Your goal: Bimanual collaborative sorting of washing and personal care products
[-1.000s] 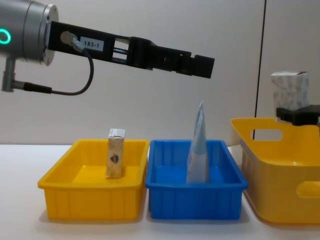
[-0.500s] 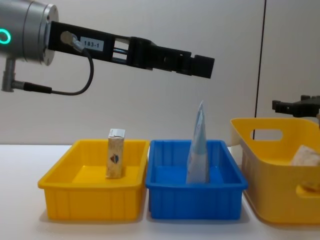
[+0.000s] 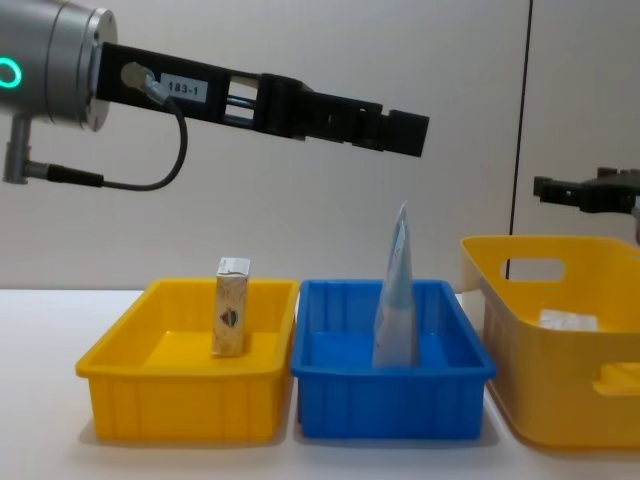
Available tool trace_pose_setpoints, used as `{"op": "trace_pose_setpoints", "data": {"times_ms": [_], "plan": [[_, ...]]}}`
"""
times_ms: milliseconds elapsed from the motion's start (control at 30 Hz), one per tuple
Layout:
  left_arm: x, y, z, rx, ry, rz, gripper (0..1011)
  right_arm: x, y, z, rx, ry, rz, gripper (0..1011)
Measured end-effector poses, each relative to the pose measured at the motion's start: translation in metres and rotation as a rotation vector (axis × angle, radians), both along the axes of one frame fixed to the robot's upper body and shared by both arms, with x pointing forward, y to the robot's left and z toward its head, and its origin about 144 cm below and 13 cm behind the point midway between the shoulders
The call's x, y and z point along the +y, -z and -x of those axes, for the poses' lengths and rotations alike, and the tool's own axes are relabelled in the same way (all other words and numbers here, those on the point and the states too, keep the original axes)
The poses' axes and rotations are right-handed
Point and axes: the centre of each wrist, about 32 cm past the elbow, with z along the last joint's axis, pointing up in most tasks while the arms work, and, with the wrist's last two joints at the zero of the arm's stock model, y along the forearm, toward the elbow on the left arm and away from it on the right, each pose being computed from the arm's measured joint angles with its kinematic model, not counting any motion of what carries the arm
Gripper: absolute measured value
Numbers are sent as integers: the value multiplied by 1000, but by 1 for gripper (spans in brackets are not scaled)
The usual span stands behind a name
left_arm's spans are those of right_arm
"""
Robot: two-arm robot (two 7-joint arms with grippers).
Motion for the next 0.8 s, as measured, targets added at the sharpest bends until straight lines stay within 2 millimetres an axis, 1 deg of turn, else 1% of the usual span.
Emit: {"op": "trace_pose_setpoints", "data": {"times_ms": [267,367,433,467,500,533,667,800], "plan": [[0,0,0,0,0,0,1001,10,-6,28,-23,-49,-23,1003],[0,0,0,0,0,0,1002,16,-9,46,-30,-74,-35,1003],[0,0,0,0,0,0,1002,18,-10,54,-31,-82,-38,1004],[0,0,0,0,0,0,1002,20,-10,61,-31,-90,-41,1004],[0,0,0,0,0,0,1001,20,-10,61,-31,-90,-41,1003],[0,0,0,0,0,0,1002,23,-11,71,-31,-99,-44,1003],[0,0,0,0,0,0,1001,32,-11,94,-24,-120,-45,1004],[0,0,0,0,0,0,1002,38,-10,108,-16,-127,-44,1004]]}}
